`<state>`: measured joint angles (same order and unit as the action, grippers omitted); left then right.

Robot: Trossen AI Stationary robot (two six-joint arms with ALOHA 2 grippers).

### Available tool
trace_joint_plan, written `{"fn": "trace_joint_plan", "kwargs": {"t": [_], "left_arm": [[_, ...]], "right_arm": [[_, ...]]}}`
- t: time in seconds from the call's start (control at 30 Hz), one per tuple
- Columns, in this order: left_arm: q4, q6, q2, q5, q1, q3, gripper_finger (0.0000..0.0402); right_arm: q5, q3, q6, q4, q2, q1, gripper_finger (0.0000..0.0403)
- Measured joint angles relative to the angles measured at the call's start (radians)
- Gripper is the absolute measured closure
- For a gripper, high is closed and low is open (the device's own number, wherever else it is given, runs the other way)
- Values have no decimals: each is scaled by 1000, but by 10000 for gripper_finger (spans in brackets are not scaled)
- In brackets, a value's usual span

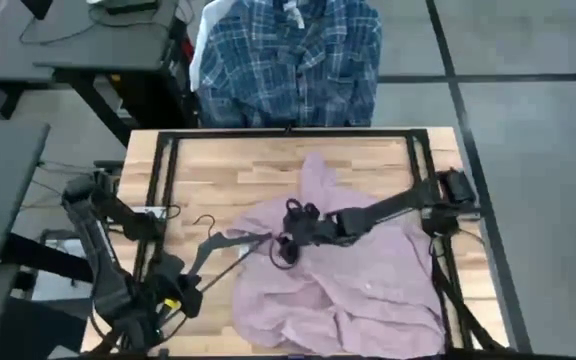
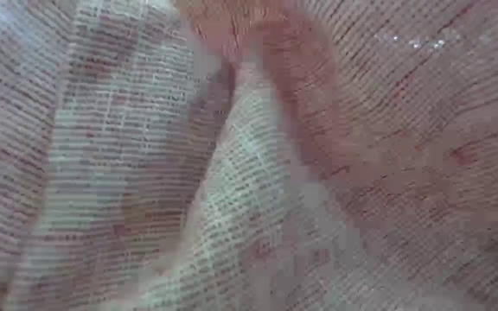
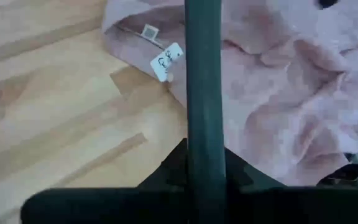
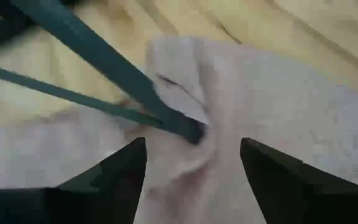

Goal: Hang clothes
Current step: Hang the pink polo shirt on the hanger rack

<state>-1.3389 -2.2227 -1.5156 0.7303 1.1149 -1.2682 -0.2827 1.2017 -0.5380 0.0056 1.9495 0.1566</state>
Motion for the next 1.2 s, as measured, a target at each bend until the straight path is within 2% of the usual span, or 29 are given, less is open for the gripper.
{"fn": "trace_joint_plan", "kwargs": {"t": [0.3,0.37,0.43,0.5,0.63,0.7,0.93,1.2], "left_arm": [[21,-10,1,0,0,0,388],[22,-11,1,0,-4,0,388],[22,-11,1,0,-8,0,388],[22,-11,1,0,-12,0,388],[27,-11,1,0,-23,0,388],[28,-11,1,1,-29,0,388],[56,-15,2,3,-43,0,387],[175,-37,3,8,-45,0,387]], "right_arm": [[100,-1,21,27,70,-43,155],[102,-1,24,24,69,-55,166],[102,0,24,21,69,-69,195],[120,0,19,15,69,-84,241],[268,1,20,32,85,-116,356],[315,-2,28,15,92,-125,390],[356,-1,51,10,64,-141,401],[334,0,120,-33,-92,-149,402]]}}
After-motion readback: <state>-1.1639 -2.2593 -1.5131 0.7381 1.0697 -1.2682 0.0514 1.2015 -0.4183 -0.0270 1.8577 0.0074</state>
